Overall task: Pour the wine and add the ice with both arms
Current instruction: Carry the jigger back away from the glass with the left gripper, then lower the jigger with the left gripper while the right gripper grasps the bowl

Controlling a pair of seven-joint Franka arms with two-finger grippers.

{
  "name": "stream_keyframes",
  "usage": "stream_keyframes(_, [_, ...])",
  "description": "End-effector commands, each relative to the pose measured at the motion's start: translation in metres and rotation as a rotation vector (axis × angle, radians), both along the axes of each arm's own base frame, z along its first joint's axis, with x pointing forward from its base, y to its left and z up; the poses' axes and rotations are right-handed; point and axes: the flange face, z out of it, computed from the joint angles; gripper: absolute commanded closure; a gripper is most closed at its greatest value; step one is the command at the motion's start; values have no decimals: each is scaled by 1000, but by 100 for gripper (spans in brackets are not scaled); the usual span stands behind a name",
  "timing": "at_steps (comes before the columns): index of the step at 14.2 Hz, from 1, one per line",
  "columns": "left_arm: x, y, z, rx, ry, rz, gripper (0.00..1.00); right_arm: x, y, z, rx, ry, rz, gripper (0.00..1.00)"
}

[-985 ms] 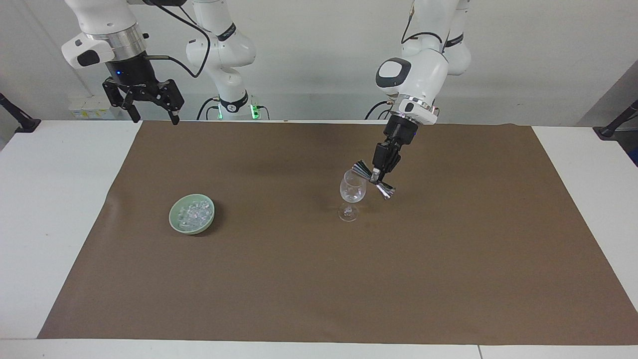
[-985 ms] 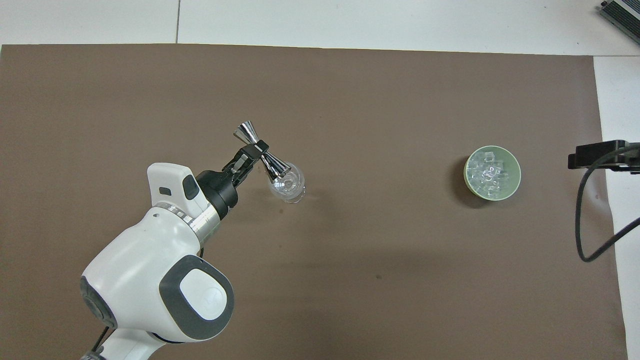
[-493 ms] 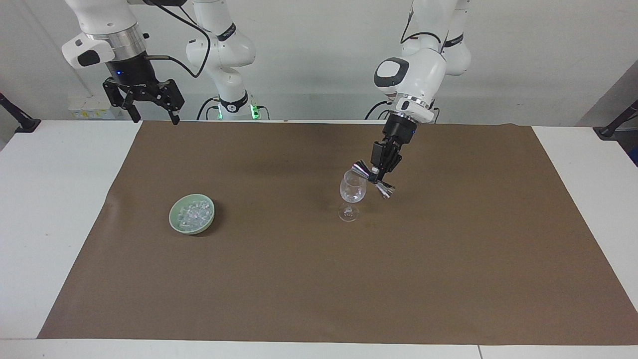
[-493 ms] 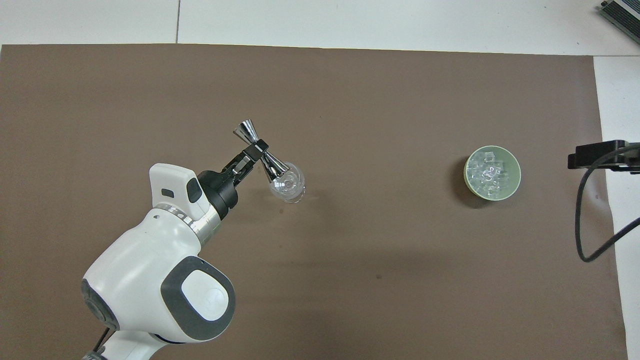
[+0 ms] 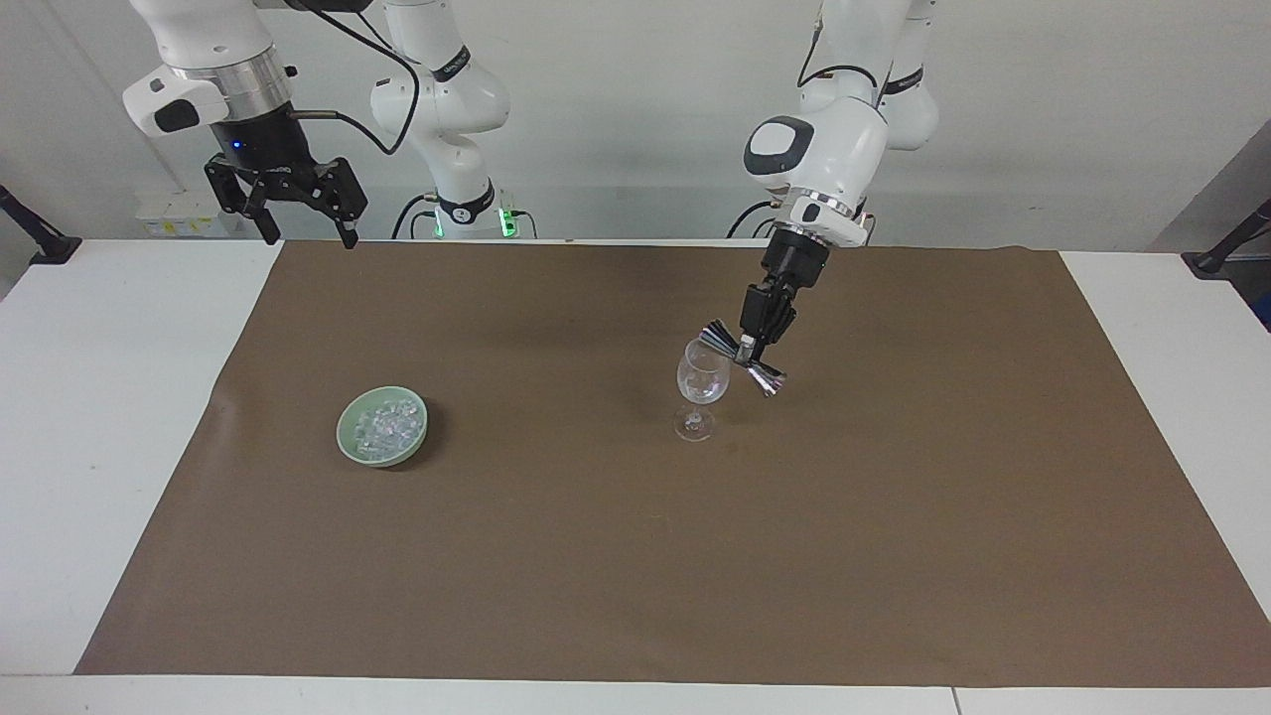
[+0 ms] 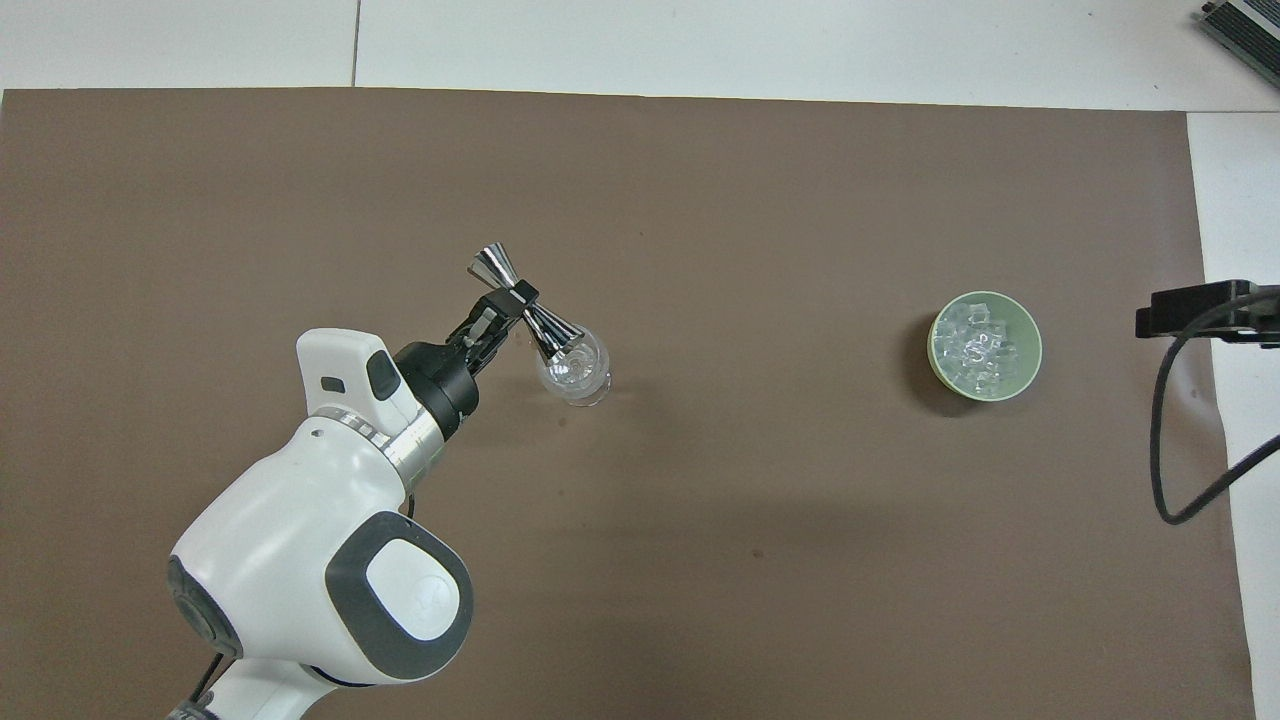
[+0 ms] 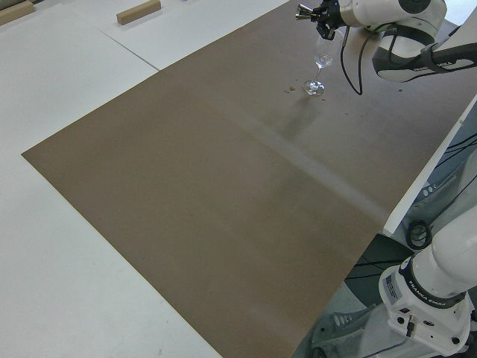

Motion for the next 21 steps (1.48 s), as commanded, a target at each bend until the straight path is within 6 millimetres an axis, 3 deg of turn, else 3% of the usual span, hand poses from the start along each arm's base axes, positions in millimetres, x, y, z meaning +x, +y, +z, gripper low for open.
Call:
stream_keyframes(1, [1,15,9,-67,68,13,100,-6,-11,-3,19,28,-4,0])
stream_keyframes(3, [9,38,15,-98,120,-2,100,-12,-20,-6,23,74,-17,0])
stream_keyframes(6, [19,73,24,-166,204,9,100,-12,-12,-5,20,68,0,0])
stream_keyframes(10, [36,159,26,-267,354,19,100,-8,-10,-5,16,38,5,0])
stream_keyframes(12, [38,193,26,-307,404,24,100,-3,-15,-23,12,32,0,0])
stream_keyframes(14, [37,223,21,-352,464,31,100,4,-15,-53,12,13,-2,0])
stream_keyframes(18, [35,269,3,-424,558,44,100,6,-8,-115,11,-49,7,0])
stream_keyframes(21, [31,291,-4,-469,601,46,100,25,-7,-160,4,-62,2,0])
